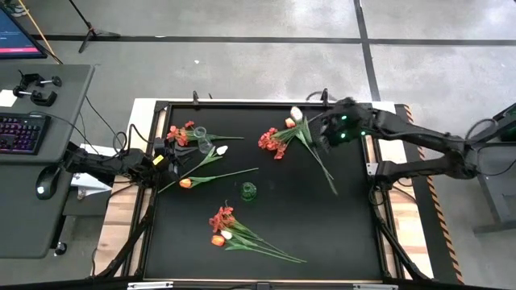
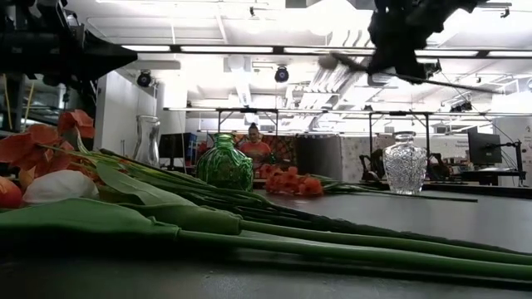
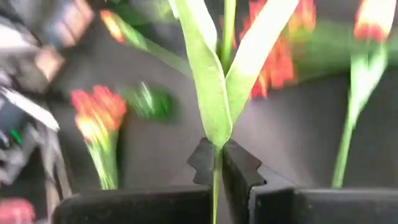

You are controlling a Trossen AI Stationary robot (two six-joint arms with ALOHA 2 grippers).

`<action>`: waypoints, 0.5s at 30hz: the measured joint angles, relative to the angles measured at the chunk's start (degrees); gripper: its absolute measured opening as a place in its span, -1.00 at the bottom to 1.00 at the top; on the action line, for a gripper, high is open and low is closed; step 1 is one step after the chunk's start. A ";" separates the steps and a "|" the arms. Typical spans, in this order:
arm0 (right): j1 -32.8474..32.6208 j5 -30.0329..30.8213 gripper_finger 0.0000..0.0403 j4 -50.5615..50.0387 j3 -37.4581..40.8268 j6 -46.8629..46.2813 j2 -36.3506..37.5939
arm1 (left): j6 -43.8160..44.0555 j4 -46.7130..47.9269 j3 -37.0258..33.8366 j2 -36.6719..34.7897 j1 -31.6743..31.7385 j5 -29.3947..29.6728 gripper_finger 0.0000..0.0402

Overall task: Sort flowers into vase by color
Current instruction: Put the top right white flower into the right transparent vase

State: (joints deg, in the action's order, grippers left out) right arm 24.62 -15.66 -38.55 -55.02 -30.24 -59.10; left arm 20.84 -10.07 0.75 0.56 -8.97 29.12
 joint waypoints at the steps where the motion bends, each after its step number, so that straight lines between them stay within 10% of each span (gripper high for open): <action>1: 0.64 0.16 -1.00 2.74 0.61 -0.18 1.07 | 0.00 0.00 0.00 0.00 0.02 -0.02 -1.00; 15: 10.62 29.39 -1.00 39.87 15.48 12.30 13.70 | 0.00 0.00 0.01 0.02 0.01 -0.01 -1.00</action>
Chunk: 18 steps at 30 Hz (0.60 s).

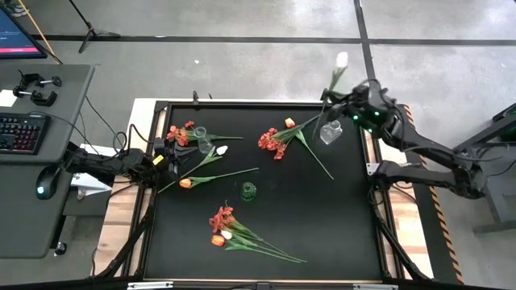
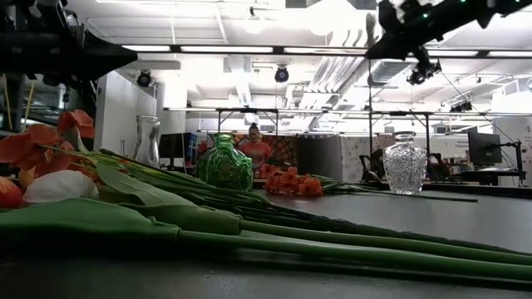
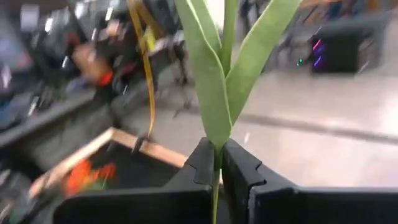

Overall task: Sort flowers into vase by color
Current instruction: Put the top right white flower into the right transparent vase

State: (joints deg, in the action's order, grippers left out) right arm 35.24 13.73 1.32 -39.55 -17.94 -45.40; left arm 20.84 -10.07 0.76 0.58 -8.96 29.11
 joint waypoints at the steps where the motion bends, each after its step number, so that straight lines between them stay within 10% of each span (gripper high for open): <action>1: 0.57 0.67 -1.00 1.33 0.93 0.08 1.23 | -0.02 0.00 0.01 -0.02 0.00 0.01 -1.00; 18: 2.77 12.27 -1.00 -6.25 2.30 10.52 9.50 | 0.00 0.00 -0.01 0.00 -0.01 -0.01 -1.00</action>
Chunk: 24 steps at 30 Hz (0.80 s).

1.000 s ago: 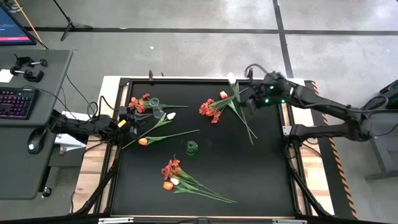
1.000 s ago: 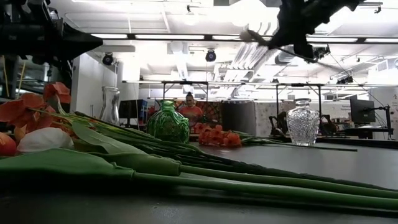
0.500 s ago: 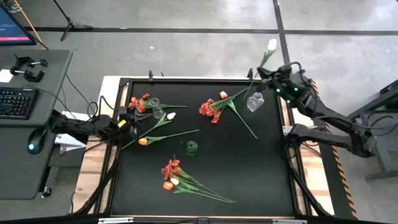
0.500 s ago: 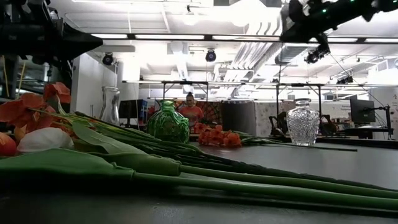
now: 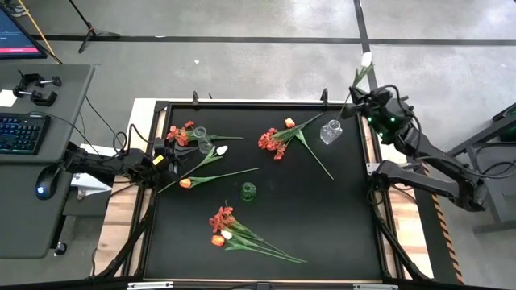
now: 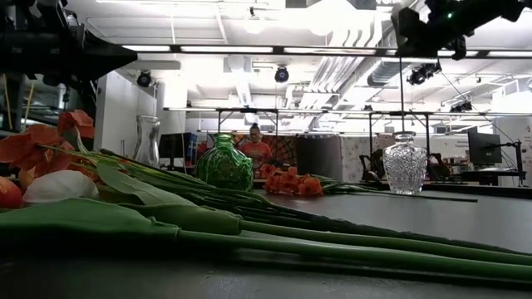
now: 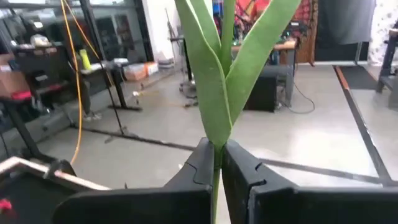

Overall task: Sort flowers into vase by color
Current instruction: Put the top right white flower into the right transparent vase

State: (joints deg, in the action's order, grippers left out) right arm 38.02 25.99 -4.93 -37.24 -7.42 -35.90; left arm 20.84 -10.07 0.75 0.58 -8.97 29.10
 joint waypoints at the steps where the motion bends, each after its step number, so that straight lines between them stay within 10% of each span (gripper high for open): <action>1: -0.01 0.05 -1.00 0.19 0.16 0.06 -0.35 | 0.00 0.00 0.01 0.00 0.02 0.00 -1.00; 15: -0.17 0.11 -0.97 -3.20 5.04 -4.82 -2.69 | 0.00 0.00 0.01 -0.01 0.02 0.01 -1.00; 24: -0.17 -4.31 -0.48 -13.37 5.08 -12.86 -2.69 | 0.00 0.00 0.00 0.00 0.00 0.00 -1.00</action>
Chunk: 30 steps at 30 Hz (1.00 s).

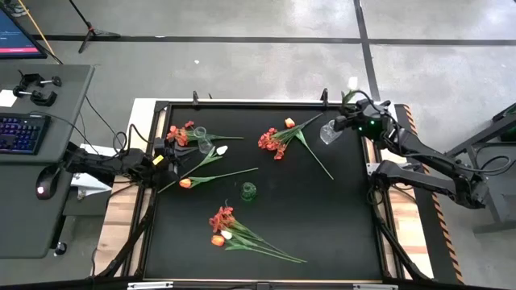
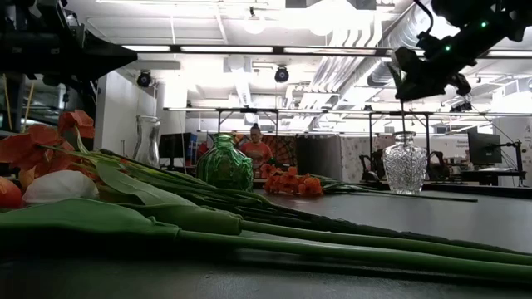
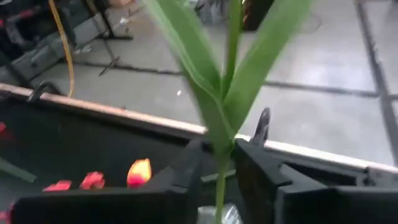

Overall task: Sort flowers into vase by color
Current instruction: Put the top right white flower into the right transparent vase, then put the bottom white flower into the right transparent vase

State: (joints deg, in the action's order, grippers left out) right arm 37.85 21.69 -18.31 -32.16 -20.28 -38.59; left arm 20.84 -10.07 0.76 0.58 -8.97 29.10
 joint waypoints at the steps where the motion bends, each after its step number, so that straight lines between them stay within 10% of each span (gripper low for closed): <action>1: 0.00 -0.95 -0.40 -0.36 0.00 -0.32 0.00 | 0.00 0.00 0.00 -0.02 0.02 0.00 -1.00; 8: 0.00 -4.31 -0.06 -2.55 -3.23 3.89 0.08 | 0.00 0.00 0.02 -0.02 0.00 0.00 -1.00; 20: 0.00 -9.40 -0.04 -24.19 -17.16 10.49 0.05 | -0.01 0.00 0.01 0.00 0.01 0.02 -1.00; 30: -4.48 -52.42 -0.04 -29.95 -13.31 -2.70 0.03 | -0.02 0.00 0.00 0.00 0.00 0.02 -1.00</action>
State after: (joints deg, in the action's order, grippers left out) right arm 33.36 -30.74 -48.25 -45.48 -22.98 -38.56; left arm 20.82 -10.07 0.75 0.58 -8.97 29.12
